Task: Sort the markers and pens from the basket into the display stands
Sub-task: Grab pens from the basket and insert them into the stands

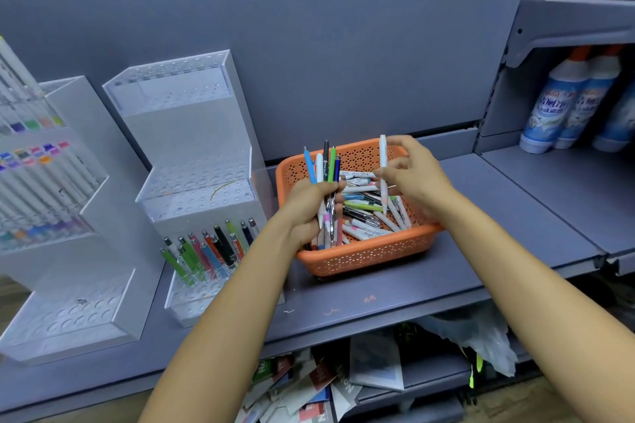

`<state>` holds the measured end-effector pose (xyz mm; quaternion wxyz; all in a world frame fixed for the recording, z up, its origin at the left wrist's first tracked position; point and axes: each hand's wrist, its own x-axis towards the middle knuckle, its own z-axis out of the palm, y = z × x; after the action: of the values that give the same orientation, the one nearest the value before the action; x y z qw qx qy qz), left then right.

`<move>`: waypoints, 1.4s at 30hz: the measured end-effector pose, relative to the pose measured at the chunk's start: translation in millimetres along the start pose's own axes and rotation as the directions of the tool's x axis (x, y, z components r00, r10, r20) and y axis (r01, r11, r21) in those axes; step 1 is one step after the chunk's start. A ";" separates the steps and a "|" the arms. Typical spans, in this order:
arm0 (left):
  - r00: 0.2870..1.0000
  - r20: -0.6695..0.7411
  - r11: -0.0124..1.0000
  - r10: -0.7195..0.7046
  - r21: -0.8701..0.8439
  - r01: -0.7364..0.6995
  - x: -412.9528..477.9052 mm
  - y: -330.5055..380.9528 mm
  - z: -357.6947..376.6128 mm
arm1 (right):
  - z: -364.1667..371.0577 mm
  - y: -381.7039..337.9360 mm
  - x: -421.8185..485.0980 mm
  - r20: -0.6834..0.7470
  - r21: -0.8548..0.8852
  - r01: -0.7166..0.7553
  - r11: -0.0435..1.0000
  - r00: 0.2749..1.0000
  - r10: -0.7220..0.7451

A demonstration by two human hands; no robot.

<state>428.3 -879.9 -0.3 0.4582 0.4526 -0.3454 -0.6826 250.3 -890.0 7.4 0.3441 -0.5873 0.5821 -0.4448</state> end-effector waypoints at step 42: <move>0.904 -0.158 0.904 0.398 -0.104 -0.416 -209.2 38.7 -253.6 | 262.3 -139.5 -154.8 0.182 0.588 0.155 0.794 0.931 -0.316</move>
<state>713.0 -711.2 7.9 0.6423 0.3830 -0.3538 -0.5619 556.5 -754.6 20.7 0.5197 -0.5826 0.2933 -0.5518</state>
